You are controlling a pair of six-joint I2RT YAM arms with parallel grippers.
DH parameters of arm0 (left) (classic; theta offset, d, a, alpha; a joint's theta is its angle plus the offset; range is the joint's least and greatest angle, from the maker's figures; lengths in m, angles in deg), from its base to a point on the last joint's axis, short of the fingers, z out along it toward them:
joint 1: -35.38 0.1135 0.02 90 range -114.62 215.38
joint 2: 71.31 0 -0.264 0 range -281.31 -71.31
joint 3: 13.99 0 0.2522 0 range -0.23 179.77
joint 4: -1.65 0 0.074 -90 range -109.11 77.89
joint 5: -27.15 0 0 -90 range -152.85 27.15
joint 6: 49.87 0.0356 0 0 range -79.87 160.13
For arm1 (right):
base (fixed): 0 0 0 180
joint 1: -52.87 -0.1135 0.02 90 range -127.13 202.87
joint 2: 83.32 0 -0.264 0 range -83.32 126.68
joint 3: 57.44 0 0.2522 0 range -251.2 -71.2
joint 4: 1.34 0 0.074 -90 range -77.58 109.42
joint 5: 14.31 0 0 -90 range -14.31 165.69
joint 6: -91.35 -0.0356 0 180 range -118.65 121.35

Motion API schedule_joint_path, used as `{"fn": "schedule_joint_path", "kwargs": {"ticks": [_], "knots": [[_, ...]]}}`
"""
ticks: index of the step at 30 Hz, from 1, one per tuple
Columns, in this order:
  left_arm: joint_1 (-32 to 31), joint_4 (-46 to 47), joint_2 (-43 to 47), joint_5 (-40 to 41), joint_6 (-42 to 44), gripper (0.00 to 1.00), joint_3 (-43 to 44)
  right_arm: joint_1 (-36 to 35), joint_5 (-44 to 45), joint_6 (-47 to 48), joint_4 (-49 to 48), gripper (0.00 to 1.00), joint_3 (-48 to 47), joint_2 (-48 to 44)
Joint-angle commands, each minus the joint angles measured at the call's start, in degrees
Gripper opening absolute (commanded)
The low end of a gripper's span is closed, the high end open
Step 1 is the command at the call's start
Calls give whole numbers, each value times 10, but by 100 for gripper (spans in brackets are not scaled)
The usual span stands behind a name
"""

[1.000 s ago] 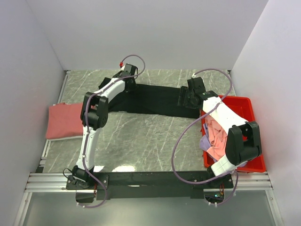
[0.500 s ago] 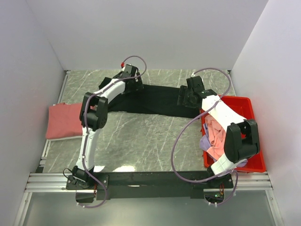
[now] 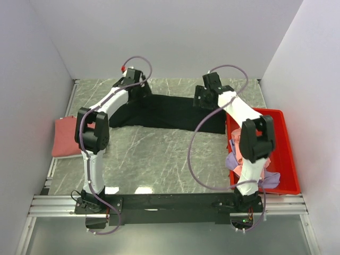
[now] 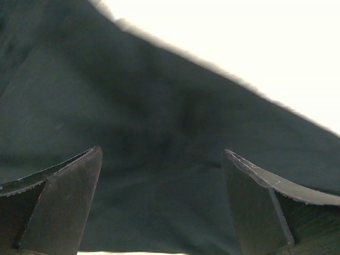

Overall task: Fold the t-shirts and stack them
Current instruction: Fold the tshirt

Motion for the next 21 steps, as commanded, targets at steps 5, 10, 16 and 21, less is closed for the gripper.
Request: {"fn": "schedule_joint_path", "kwargs": {"ticks": [5,10,16,21], "knots": [[46,-13,-2,-27,-49,99,-62,9,-14,17,69,84,-189,168],[58,-42,-67,-27,-44,99,-1,25,-41,15,105,84,-282,240],[60,-105,-181,-21,-22,99,154,39,-61,17,97,84,-268,256],[60,-160,-253,-11,-6,99,249,57,-71,18,102,84,-271,271]]}}
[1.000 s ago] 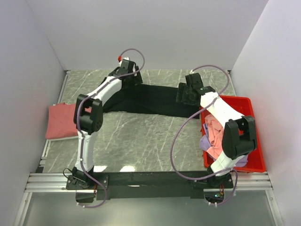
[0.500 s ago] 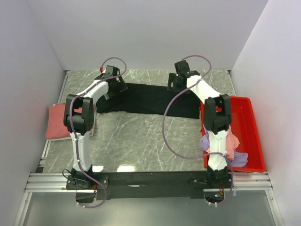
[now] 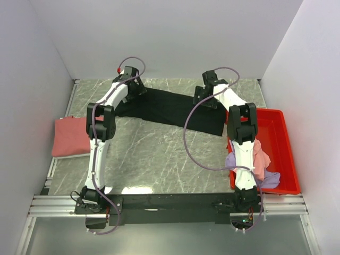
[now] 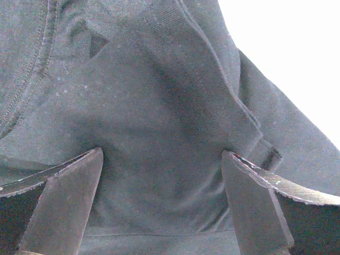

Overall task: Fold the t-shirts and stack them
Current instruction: Fold the tshirt

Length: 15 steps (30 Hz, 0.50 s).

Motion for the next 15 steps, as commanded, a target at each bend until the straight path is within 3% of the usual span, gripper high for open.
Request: {"fn": "schedule_joint_path", "kwargs": {"ticks": [1,5,10,15], "knots": [[1,-57,-48,0,17,100,33,13,-15,7,16,84,-20,12],[2,-48,-52,7,24,99,33,13,-54,-1,1,84,34,-19],[1,-18,-68,-12,17,99,66,9,-138,-27,-85,84,212,-98],[2,37,-69,-70,-17,99,67,-25,-162,-64,-143,84,389,-192]]}}
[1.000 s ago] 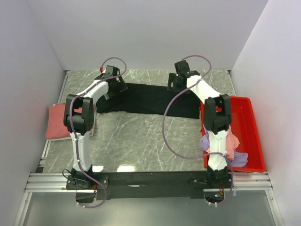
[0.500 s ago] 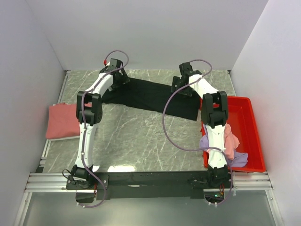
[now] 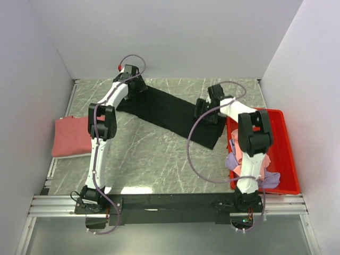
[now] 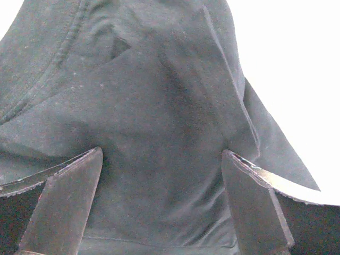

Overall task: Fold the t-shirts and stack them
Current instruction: Fold the tshirt

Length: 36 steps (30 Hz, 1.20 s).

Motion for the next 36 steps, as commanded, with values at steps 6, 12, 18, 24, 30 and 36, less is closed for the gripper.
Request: {"fn": "schedule_joint_path", "kwargs": {"ticks": [6,12,18,24,30,36], "knots": [[-10,61,-44,-112,-60,99,4,-126,-32,-72,-40,84,268,-168],[-47,109,-46,-147,-62,100,-19,-267,-68,-110,-62,84,343,-217],[-71,162,-61,-181,-93,99,-15,-330,-56,-125,-65,84,336,-233],[-76,244,-81,-195,-154,99,-8,-362,-36,-131,-50,84,340,-248],[-77,300,-84,-212,-166,99,2,-385,-36,-144,-59,85,368,-260],[-81,279,-30,-176,-103,99,9,-410,-6,-147,-51,85,366,-303]]}}
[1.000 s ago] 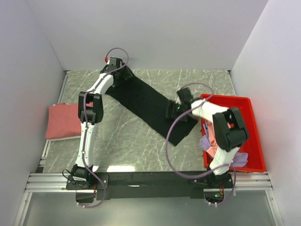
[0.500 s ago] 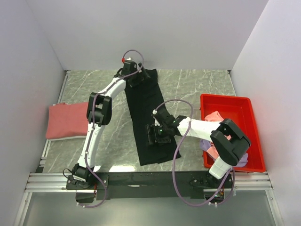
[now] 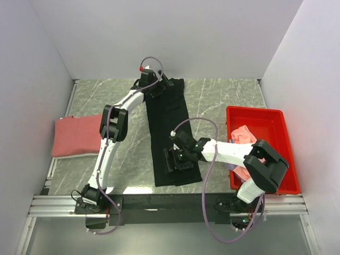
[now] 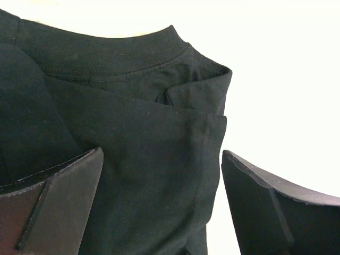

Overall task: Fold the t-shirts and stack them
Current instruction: Fold the tshirt

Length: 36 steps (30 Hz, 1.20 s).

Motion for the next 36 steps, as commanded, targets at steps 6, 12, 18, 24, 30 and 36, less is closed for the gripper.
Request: {"fn": "schedule_joint_path", "kwargs": {"ticks": [6,12,18,24,30,36], "knots": [[-4,-30,80,7,81,99,43,-40,89,-51,83,85,23,-72],[-16,-68,174,4,118,99,5,-44,141,-74,105,87,35,-168],[-37,-153,276,50,147,100,-54,-43,197,-91,130,89,44,-249],[-66,-199,439,118,124,99,-294,-24,284,-102,150,98,49,-308],[-115,-128,665,179,45,99,-631,42,307,-74,138,100,71,-327],[-212,-141,832,235,-43,99,-819,115,267,-38,95,100,104,-345]]}}
